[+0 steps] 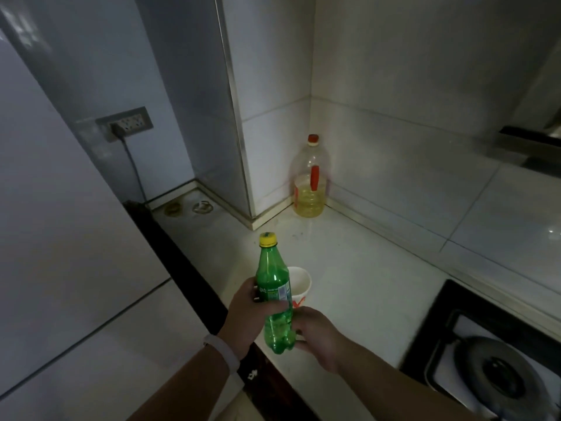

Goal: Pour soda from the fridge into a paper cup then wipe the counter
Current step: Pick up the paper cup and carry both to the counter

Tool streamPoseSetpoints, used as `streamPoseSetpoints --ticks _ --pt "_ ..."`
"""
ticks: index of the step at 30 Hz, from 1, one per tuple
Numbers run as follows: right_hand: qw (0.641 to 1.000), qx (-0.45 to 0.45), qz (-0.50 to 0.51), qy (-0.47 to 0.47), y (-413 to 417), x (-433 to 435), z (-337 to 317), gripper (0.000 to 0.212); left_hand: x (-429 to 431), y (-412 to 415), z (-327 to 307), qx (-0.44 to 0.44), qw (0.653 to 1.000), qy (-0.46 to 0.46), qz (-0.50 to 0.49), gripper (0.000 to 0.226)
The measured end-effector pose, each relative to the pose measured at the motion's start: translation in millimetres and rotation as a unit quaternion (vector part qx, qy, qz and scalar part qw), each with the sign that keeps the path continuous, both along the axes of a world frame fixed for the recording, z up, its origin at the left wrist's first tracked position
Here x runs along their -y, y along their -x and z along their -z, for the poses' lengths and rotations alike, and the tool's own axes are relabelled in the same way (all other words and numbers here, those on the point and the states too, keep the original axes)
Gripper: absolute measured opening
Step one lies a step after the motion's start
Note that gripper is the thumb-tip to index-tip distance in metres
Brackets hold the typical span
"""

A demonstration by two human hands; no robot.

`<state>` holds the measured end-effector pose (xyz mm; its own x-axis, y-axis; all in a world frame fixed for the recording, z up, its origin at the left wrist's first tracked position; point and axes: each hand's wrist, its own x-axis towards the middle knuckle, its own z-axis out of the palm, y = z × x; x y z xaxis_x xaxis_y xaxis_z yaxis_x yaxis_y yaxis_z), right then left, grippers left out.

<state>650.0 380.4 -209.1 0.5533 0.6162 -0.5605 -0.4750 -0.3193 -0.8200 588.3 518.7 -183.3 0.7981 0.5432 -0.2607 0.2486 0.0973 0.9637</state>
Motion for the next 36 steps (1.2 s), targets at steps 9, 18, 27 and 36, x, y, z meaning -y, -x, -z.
streamPoseSetpoints --ticks 9,18,27,36 --pt "0.982 0.05 0.126 0.128 -31 -23 66 0.048 -49 -25 38 -0.027 0.997 0.068 0.011 0.058" --pt "0.97 0.153 0.169 0.083 -53 -44 88 0.084 -80 -40 61 -0.04 0.995 0.083 0.029 0.06" --pt "0.942 0.229 0.202 0.136 -61 -65 99 0.072 -89 -50 70 -0.045 0.995 0.086 0.027 0.061" --pt "0.927 0.238 0.264 0.117 -62 -54 90 0.064 -80 -65 70 -0.046 0.994 0.078 0.061 0.057"
